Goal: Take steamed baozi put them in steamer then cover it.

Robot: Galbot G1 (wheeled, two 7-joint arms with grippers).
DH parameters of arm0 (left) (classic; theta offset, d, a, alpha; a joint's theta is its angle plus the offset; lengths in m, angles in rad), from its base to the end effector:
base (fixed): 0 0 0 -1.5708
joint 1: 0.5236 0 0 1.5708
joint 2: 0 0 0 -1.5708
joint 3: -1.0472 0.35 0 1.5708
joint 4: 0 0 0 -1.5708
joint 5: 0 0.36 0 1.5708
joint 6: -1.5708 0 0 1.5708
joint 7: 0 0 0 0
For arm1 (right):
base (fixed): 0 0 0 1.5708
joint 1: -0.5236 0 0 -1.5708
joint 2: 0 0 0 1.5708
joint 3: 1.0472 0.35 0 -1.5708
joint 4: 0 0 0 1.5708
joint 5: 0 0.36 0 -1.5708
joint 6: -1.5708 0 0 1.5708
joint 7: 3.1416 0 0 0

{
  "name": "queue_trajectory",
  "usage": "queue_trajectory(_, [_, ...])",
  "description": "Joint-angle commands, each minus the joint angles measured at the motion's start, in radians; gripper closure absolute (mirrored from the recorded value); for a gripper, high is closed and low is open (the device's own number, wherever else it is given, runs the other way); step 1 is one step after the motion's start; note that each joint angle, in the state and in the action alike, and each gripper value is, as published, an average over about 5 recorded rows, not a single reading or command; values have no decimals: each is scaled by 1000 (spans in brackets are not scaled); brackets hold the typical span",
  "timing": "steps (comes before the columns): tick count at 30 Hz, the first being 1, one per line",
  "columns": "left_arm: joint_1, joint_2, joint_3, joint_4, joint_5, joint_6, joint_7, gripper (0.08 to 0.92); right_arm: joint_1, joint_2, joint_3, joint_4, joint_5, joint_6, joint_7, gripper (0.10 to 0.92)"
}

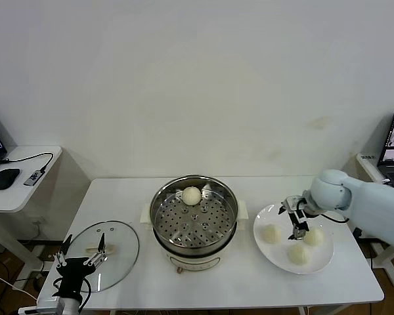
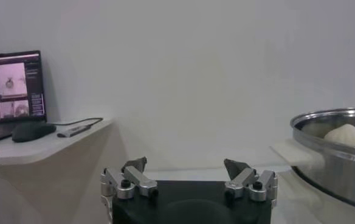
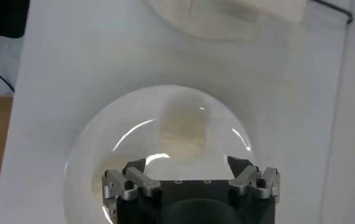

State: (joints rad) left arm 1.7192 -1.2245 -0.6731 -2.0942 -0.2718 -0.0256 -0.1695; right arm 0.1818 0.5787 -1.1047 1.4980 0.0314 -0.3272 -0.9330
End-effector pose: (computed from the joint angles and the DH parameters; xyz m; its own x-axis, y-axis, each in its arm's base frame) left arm 0.1515 0.1014 -0.3048 -0.9891 -0.1175 0.0883 -0.1075 0.9881 0.1104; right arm 0.4697 -0.1189 -0.1890 -0.2218 -0.1021 0.9697 -0.9612 -0.1443 -0.2350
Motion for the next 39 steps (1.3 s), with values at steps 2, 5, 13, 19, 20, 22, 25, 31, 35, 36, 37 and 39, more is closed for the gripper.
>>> queue_trajectory(2, [-3, -1, -1, 4, 3, -1, 2, 177, -159, 103, 110, -130, -46, 4, 14, 203])
queue_trajectory(5, [-4, 0, -1, 5, 4, -1, 2, 177, -177, 121, 120, -144, -56, 3, 15, 203])
queue_trajectory(13, [-6, -1, -1, 11, 4, -2, 2, 177, -191, 153, 129, -163, -69, -7, 19, 203])
queue_trajectory(19, [-7, -4, -1, 13, 4, -3, 1, 177, -191, 156, 136, -165, -93, -18, 11, 207])
queue_trajectory(20, [-7, -5, -1, 13, 4, -3, 1, 177, -191, 154, 137, -164, -98, -20, 9, 214])
queue_trajectory(22, [-7, -8, 0, 12, 4, -3, 1, 177, -190, 151, 137, -162, -104, -25, 6, 242])
queue_trajectory(25, [-7, -10, 2, 12, 4, -3, 2, 177, -190, 147, 137, -158, -107, -28, 1, 306])
queue_trajectory(31, [-7, -9, 1, 11, 3, -3, 1, 177, -179, 136, 138, -147, -106, -32, -9, 394])
queue_trajectory(35, [-10, -8, 1, 18, 1, -3, 1, 177, -108, 103, 112, -112, -93, -40, -26, 421])
queue_trajectory(36, [-12, -7, 2, 20, 0, -3, 1, 177, -85, 91, 105, -102, -84, -42, -29, 426])
queue_trajectory(37, [-14, -7, 2, 21, 0, -3, 1, 177, -61, 78, 97, -89, -73, -44, -34, 429])
queue_trajectory(39, [-18, -5, 4, 21, -1, -3, 1, 177, -11, 50, 78, -63, -39, -52, -41, 434])
